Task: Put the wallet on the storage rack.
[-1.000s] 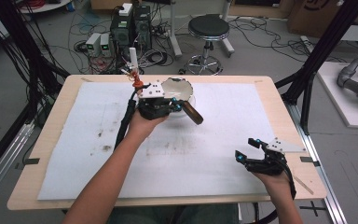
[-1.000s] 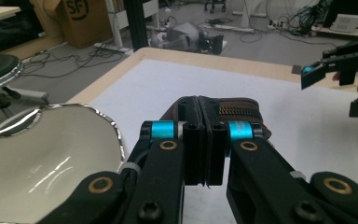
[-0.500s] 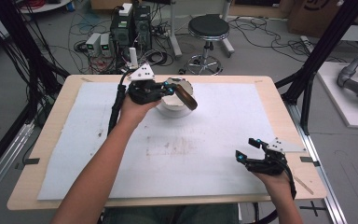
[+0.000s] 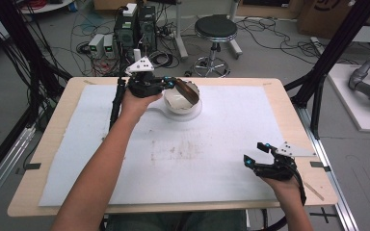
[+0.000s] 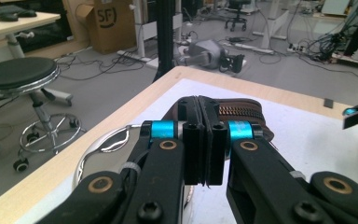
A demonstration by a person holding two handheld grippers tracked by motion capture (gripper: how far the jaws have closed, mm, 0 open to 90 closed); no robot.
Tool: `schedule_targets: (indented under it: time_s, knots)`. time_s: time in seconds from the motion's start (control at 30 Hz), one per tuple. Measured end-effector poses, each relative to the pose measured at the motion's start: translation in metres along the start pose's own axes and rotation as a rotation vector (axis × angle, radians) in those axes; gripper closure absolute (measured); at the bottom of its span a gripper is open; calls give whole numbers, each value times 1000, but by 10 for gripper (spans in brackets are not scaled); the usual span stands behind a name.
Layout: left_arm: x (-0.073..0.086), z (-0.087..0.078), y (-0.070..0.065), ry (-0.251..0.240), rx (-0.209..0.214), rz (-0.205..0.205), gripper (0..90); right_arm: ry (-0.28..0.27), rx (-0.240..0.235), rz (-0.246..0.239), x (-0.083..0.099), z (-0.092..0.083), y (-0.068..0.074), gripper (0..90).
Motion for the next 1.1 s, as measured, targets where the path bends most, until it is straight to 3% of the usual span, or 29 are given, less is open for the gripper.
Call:
schedule_targets:
  time_s: [0.3, 0.53, 0.63, 0.83, 1.1]
  knots:
    - [21, 8, 26, 33, -38, -43, 883, 2, 1, 2, 1, 0, -2, 191]
    - [37, 11, 33, 51, -50, -80, 880, 3, 2, -1, 1, 1, -3, 191]
    - [43, 10, 36, 61, -64, -103, 776, 4, 1, -4, 1, 1, -2, 191]
    - [41, 1, 33, 51, -77, -103, 689, 2, 0, 1, 0, 0, -1, 191]
    - [34, -15, 9, 33, -40, -74, 621, -6, -6, -6, -2, 1, 2, 190]
Point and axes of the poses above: each handheld gripper's, and its own axes: z roughly forward along the jaws, x roughly out of its underside, y roughly to its left, the point moved 7 cm from there along z, roughly forward along the jaws, and after that the axes turned 14 degrees about x, right-handed, at the moved point
